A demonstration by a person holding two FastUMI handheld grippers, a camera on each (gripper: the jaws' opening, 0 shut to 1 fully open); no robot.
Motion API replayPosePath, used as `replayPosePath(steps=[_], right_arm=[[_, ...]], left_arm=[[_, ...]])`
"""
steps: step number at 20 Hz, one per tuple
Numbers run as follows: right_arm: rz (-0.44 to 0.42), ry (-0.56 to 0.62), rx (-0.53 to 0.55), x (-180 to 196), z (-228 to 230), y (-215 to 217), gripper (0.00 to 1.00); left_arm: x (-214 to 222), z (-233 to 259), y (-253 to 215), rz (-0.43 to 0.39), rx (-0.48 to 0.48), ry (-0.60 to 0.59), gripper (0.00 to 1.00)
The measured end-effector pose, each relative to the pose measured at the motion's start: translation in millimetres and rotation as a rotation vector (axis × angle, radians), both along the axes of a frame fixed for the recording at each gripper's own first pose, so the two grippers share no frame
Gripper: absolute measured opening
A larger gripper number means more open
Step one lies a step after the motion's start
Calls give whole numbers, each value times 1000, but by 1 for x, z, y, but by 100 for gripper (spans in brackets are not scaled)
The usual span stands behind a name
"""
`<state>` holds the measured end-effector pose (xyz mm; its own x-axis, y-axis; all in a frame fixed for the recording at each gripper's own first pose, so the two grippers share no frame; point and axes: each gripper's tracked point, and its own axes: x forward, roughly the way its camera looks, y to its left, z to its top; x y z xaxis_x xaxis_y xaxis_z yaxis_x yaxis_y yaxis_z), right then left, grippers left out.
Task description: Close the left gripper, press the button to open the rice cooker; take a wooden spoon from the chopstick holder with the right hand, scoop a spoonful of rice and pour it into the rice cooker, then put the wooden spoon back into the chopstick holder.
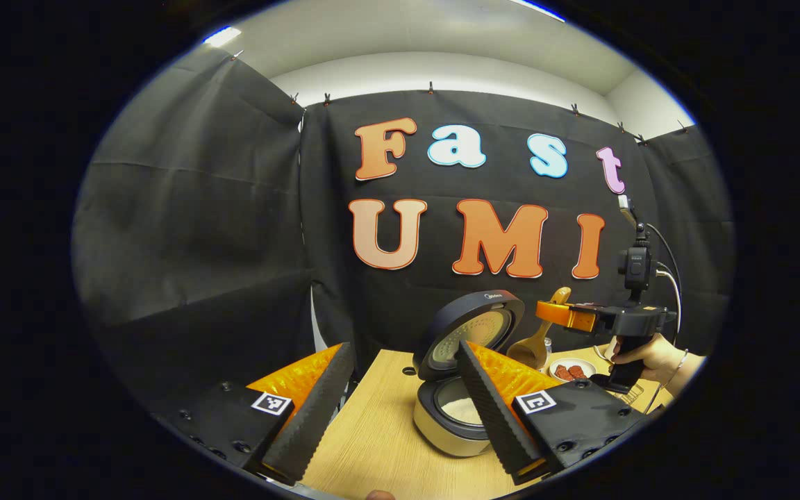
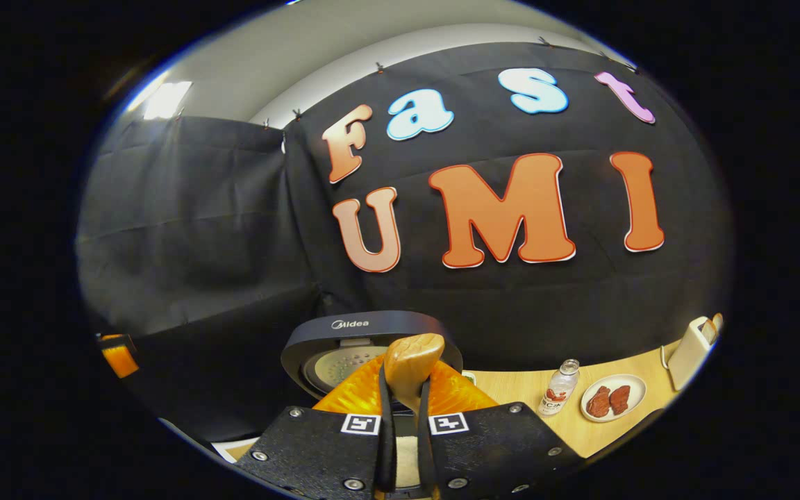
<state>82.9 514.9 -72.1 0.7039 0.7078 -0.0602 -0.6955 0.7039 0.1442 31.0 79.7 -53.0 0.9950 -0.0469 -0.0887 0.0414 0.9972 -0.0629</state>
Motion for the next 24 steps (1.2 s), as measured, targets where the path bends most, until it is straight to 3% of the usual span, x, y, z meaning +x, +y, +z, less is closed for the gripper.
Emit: replayPosePath(steps=[3,7,12,15,16,24], right_arm=[[61,-28,-55,-17,-13,13,12],[77,-65,-114,-22,-23,12,11],[65,23,11,-18,-7,-9,12],[7,29,68,-7,14,-44,7],[-14,31,81,-1,17,-58,11],[-243,30,101,29,27,-212,11]], left_arm=[[-1,-2,0,5,-3,6,99],[-3,-4,0,10,-2,13,98],[-6,0,-6,6,-6,8,98],[-5,6,-8,9,4,-5,98],[-3,10,-8,10,3,-11,98],[15,32,-23,2,-30,-56,99]])
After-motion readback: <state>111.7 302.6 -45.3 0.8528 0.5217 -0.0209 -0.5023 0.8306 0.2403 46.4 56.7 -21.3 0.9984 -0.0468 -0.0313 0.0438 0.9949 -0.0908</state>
